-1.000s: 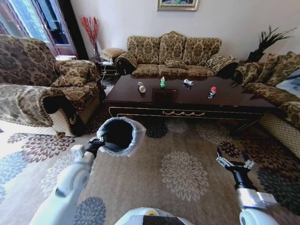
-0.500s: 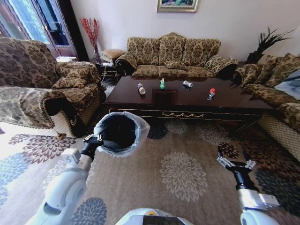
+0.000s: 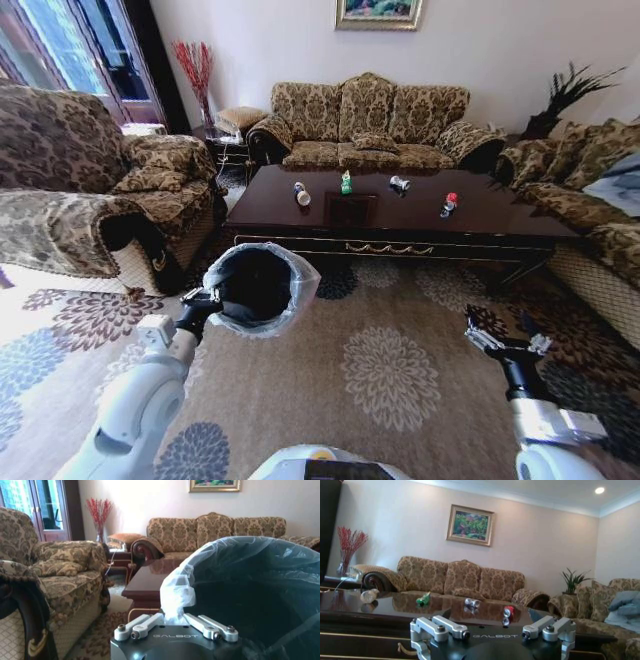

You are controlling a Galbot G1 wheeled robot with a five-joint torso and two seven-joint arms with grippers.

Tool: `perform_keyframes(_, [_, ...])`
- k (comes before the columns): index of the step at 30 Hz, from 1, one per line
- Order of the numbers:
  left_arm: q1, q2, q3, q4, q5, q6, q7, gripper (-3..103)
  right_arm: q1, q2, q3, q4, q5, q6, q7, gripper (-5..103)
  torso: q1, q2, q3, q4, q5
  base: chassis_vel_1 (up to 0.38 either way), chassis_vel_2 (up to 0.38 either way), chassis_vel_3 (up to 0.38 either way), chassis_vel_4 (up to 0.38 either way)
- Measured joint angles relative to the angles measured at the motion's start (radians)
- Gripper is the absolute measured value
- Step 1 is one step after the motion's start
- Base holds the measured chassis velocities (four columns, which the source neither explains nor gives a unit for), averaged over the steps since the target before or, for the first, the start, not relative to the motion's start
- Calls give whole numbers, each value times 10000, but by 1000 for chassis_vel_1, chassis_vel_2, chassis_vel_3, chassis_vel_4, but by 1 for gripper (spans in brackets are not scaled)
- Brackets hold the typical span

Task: Move to the front of the table and place the trash on the table into the trash bin.

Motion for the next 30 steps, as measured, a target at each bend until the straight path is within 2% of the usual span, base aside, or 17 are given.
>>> perform_keyframes(30, [17, -380, 77, -11, -128, -129, 88, 2, 106, -178, -23, -100, 66, -6, -3, 100, 466, 1204, 738, 0, 1, 0, 0, 0, 0])
